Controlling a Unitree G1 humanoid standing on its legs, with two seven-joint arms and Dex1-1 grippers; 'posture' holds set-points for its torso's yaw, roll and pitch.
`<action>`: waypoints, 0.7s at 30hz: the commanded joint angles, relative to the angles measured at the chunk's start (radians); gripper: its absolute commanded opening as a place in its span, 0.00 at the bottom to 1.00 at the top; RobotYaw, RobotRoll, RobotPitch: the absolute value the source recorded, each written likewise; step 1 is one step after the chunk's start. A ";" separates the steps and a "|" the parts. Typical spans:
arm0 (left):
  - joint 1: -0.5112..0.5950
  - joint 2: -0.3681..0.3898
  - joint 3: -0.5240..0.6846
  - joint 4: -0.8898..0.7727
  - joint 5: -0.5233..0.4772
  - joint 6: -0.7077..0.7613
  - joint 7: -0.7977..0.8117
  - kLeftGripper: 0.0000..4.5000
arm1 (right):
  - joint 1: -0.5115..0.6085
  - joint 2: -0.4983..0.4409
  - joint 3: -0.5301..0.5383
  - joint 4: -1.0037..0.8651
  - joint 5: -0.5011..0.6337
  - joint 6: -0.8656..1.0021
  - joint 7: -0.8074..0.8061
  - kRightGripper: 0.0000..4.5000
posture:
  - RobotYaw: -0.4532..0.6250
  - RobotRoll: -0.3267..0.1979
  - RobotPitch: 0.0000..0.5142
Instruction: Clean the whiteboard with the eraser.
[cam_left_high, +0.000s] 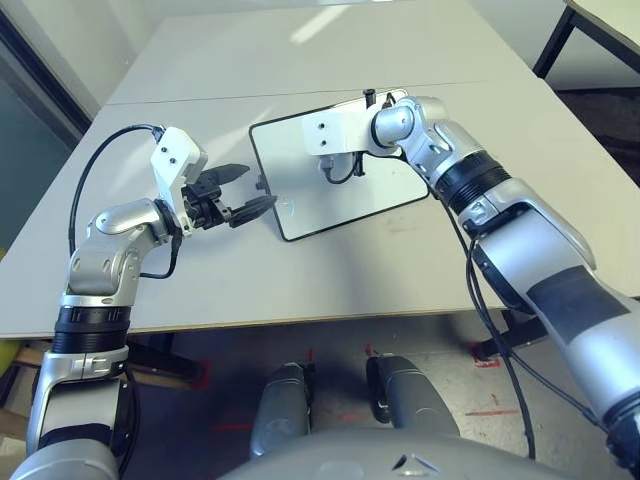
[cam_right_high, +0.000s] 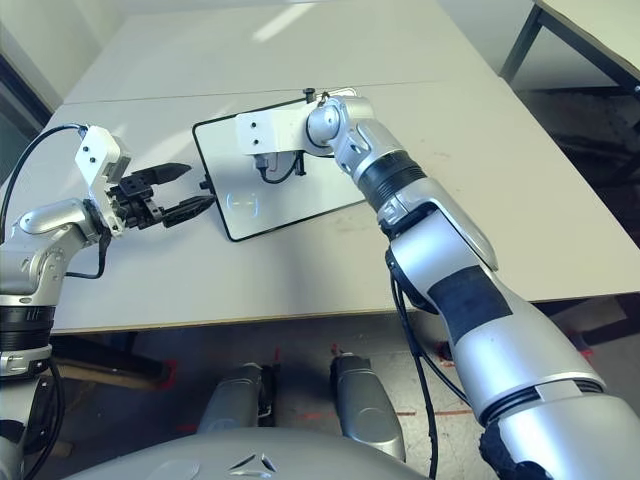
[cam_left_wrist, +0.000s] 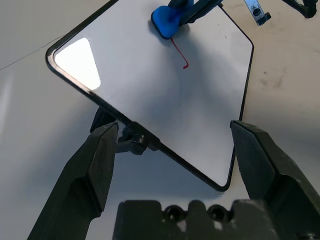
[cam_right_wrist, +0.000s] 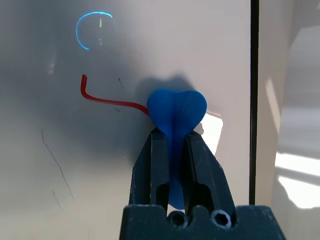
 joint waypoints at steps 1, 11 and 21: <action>-0.013 0.002 -0.009 0.010 0.005 0.000 -0.008 1.00 | 0.042 -0.035 0.027 0.041 -0.026 0.018 0.013 0.03 | 0.36 0.62 0.21; -0.021 -0.006 -0.025 0.011 0.005 0.000 -0.019 1.00 | 0.044 -0.084 0.033 0.065 -0.036 0.017 0.009 0.03 | 0.35 0.62 0.22; -0.025 -0.007 -0.029 0.017 0.007 -0.001 -0.026 1.00 | 0.052 -0.055 0.024 0.025 -0.018 0.030 0.026 0.03 | 0.35 0.62 0.22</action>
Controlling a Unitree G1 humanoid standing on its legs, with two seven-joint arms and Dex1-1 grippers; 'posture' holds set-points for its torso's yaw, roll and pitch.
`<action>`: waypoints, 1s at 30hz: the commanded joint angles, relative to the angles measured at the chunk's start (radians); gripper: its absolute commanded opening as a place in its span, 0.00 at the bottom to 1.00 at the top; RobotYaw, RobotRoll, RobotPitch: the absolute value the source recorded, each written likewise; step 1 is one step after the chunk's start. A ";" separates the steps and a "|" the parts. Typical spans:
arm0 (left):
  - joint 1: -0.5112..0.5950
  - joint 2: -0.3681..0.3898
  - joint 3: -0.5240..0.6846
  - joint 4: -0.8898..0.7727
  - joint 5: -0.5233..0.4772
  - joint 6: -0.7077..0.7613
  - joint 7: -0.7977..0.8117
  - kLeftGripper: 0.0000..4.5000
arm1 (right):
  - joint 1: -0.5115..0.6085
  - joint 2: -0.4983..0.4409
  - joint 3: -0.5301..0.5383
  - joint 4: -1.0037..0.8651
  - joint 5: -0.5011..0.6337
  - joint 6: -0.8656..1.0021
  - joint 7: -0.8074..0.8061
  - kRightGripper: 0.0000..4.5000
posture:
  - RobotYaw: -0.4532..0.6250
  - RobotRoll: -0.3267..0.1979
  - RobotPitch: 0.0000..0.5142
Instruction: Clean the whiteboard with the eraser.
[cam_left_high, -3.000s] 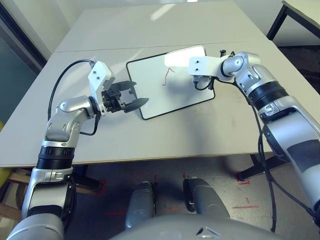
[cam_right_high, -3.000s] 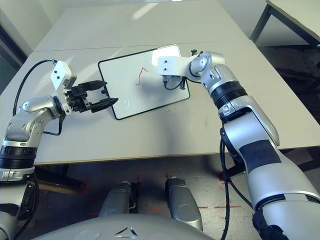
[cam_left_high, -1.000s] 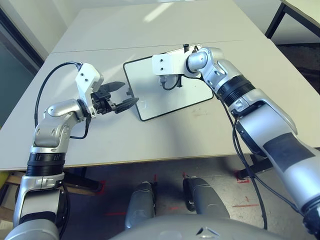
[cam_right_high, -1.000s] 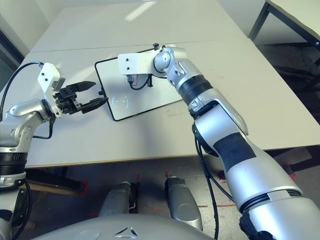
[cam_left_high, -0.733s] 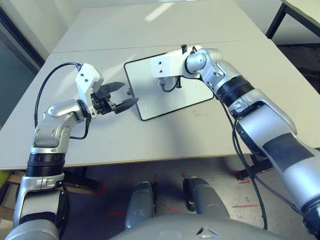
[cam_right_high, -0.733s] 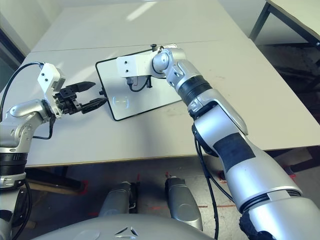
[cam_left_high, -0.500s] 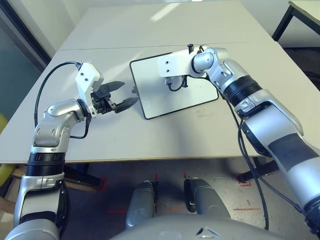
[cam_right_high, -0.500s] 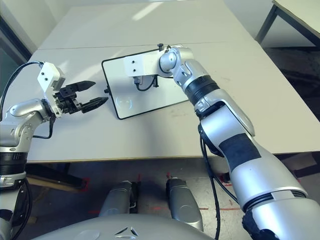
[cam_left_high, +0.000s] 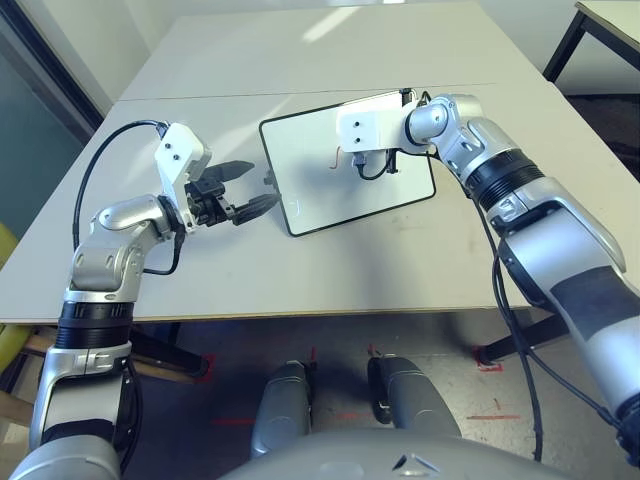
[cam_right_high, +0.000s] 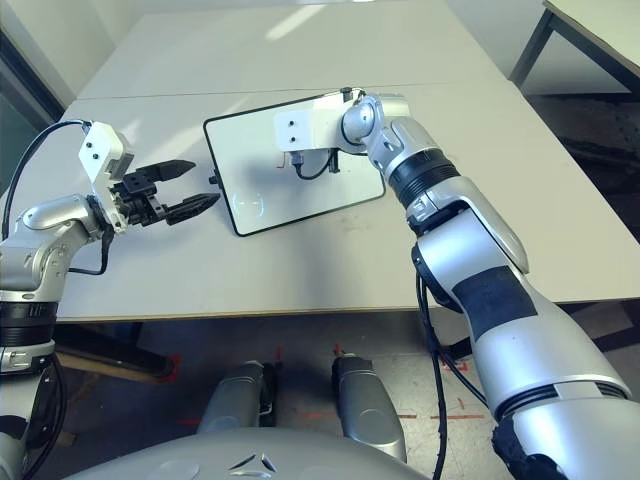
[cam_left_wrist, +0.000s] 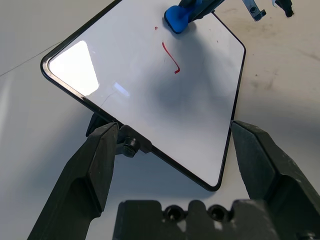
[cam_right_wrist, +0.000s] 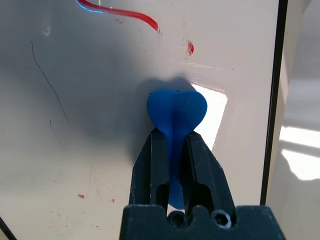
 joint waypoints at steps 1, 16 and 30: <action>-0.003 -0.002 -0.017 0.015 0.008 -0.002 -0.012 1.00 | 0.040 0.026 0.014 -0.011 0.005 0.026 0.028 0.03 | 0.35 0.62 0.22; 0.006 -0.007 -0.009 0.025 0.011 -0.013 -0.005 1.00 | 0.034 0.126 0.028 -0.095 0.000 0.069 0.068 0.03 | 0.37 0.62 0.21; 0.021 -0.013 -0.007 0.018 0.008 -0.018 0.003 1.00 | 0.017 0.179 0.056 -0.077 -0.014 0.055 0.076 0.03 | 0.38 0.62 0.20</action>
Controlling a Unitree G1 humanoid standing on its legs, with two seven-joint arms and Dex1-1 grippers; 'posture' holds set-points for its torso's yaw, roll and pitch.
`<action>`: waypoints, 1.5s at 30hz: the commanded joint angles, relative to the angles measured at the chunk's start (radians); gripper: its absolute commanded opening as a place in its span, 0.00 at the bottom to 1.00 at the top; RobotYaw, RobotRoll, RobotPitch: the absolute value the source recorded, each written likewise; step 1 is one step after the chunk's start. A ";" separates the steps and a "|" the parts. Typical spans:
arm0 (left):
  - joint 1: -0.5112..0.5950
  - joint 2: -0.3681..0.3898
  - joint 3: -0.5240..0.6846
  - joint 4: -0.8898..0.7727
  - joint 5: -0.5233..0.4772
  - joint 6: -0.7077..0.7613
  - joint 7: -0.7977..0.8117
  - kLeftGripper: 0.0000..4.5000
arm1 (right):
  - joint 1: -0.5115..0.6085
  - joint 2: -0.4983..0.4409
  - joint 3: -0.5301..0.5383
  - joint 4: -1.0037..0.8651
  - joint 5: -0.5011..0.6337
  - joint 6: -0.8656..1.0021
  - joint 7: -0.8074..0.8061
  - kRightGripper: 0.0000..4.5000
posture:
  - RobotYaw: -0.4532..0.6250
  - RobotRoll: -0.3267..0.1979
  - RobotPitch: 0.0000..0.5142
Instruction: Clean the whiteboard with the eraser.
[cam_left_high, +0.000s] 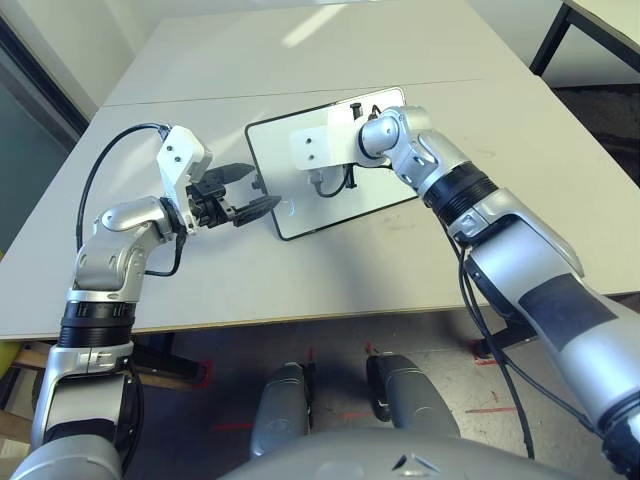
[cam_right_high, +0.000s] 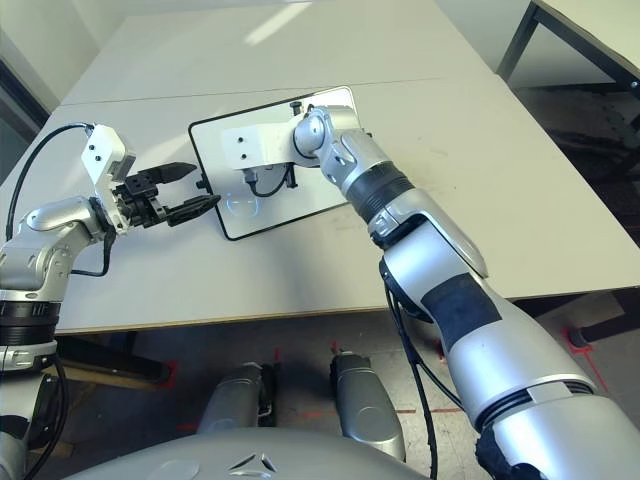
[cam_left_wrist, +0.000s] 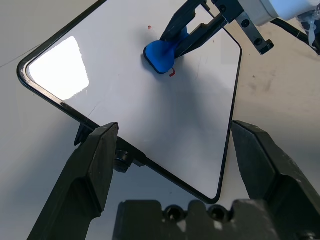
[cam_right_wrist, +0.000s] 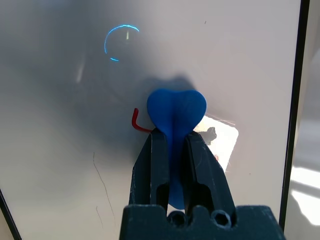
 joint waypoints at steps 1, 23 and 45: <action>0.015 -0.003 -0.002 -0.008 0.007 -0.005 0.006 1.00 | 0.006 0.007 0.032 0.030 -0.011 -0.010 0.014 0.03 | 0.38 0.62 0.20; -0.005 -0.003 -0.011 0.009 0.011 -0.009 -0.002 1.00 | 0.016 -0.091 0.033 0.062 -0.038 0.019 0.025 0.03 | 0.36 0.62 0.20; -0.011 -0.012 -0.019 0.024 0.017 -0.017 -0.006 1.00 | -0.048 -0.072 0.003 0.169 -0.005 0.020 -0.020 0.03 | 0.36 0.62 0.20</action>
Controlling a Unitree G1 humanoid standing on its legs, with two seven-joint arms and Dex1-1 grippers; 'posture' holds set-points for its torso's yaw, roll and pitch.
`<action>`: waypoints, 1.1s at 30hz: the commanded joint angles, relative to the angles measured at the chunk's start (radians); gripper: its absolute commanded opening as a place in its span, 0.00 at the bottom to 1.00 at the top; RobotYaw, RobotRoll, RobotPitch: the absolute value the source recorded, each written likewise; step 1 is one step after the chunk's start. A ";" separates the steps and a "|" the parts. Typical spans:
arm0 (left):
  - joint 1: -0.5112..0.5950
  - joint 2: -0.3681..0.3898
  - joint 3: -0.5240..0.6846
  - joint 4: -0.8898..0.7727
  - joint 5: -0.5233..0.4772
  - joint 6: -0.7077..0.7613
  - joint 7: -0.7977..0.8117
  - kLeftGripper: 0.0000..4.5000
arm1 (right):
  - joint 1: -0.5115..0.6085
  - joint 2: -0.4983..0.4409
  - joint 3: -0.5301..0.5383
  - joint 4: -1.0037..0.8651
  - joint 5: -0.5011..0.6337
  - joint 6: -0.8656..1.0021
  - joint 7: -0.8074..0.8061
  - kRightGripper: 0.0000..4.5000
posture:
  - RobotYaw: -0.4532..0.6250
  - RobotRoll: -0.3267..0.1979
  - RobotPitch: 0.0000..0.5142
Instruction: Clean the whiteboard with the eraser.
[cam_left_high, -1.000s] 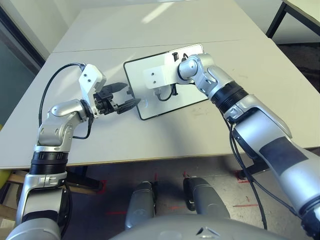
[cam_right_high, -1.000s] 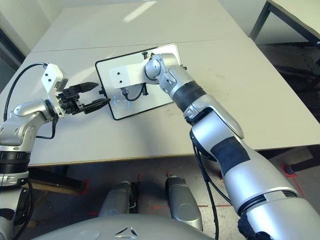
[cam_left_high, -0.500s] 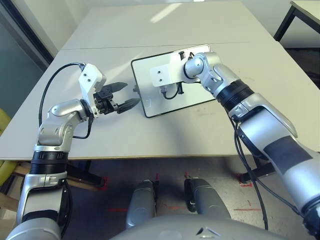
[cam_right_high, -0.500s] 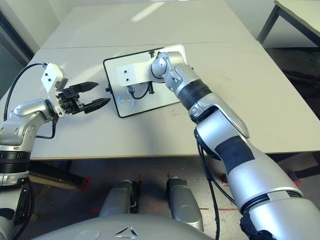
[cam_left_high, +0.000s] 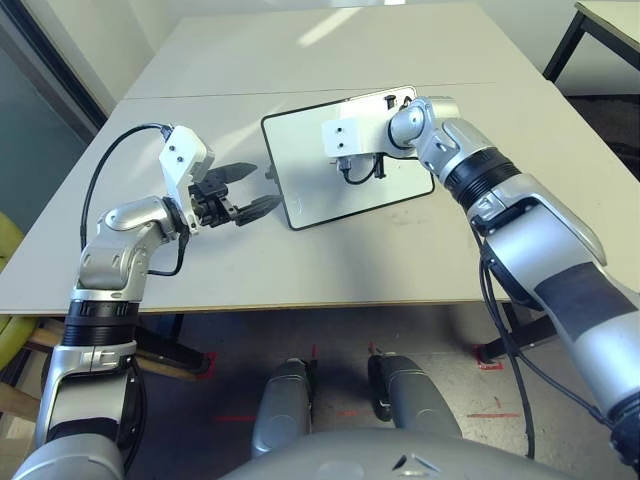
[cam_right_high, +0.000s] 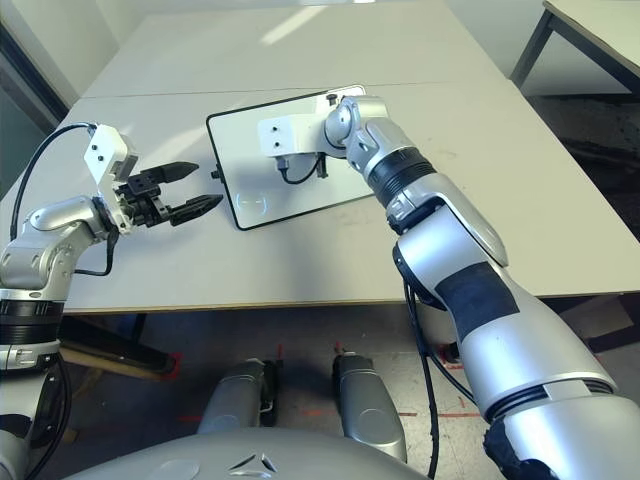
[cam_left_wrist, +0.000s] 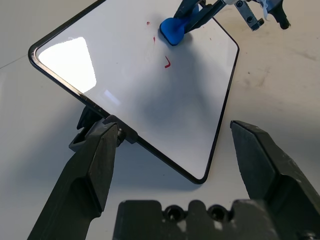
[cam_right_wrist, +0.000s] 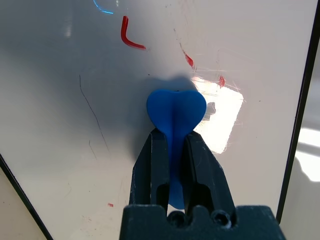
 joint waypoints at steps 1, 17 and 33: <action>-0.001 -0.002 -0.014 0.015 0.013 -0.007 -0.005 1.00 | 0.012 0.025 0.001 -0.007 0.013 0.011 0.016 0.03 | 0.36 0.62 0.20; 0.010 0.004 -0.004 0.011 0.011 -0.003 -0.002 1.00 | 0.067 0.056 0.023 -0.132 0.003 0.015 0.071 0.03 | 0.37 0.62 0.21; 0.010 0.012 0.001 0.005 0.010 0.004 -0.001 1.00 | 0.164 0.084 0.073 -0.298 -0.022 0.071 0.107 0.03 | 0.37 0.62 0.22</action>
